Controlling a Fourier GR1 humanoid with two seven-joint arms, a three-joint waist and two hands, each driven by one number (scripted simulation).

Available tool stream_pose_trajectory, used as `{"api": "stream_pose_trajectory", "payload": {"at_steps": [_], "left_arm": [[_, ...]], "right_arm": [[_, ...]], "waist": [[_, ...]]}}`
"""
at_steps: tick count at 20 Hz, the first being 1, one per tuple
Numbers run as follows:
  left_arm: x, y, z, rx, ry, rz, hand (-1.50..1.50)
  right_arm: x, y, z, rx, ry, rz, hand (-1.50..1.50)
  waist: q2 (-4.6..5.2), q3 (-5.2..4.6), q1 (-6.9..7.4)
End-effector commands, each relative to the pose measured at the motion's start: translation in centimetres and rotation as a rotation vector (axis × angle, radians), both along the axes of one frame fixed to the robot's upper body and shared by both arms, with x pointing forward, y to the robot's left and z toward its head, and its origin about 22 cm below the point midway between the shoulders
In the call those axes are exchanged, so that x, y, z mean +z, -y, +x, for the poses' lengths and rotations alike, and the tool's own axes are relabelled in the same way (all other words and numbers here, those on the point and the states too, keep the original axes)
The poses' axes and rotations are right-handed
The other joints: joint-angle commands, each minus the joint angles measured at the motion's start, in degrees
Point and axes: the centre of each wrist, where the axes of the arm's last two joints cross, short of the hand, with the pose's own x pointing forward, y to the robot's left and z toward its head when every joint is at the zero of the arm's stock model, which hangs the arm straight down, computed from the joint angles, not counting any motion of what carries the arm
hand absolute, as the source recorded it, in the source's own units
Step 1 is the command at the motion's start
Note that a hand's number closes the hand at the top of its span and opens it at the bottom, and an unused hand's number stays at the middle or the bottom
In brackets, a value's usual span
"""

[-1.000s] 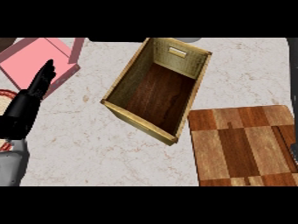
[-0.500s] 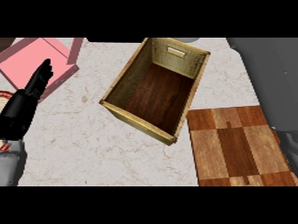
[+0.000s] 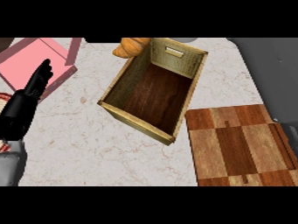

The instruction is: Pick the croissant from the cutting board and place it in the basket

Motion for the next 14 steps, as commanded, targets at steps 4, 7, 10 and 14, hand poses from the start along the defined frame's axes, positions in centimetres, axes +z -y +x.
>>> {"api": "stream_pose_trajectory", "payload": {"at_steps": [4,7,10,14], "left_arm": [[-1.0,-1.0,-1.4,-0.007,-0.014,-0.002,0.0],[0.3,-0.5,0.4,0.004,0.0,-0.003,0.0],[0.5,-0.5,-0.1,-0.016,-0.007,0.006,0.0],[-0.1,-1.4,-1.1,0.006,0.001,0.003,0.0]], "right_arm": [[-0.2,0.3,0.3,-0.033,-0.148,0.04,-1.5],[-0.3,-0.3,-0.5,-0.029,-0.074,0.126,-1.5],[1.4,0.2,-0.6,-0.086,0.023,0.337,-1.5],[1.9,4.9,-0.2,-0.226,0.168,0.533,-1.5]], "waist": [[0.02,0.02,0.21],[0.15,0.03,-0.03],[0.15,0.04,0.47],[0.11,0.06,0.34]]}}
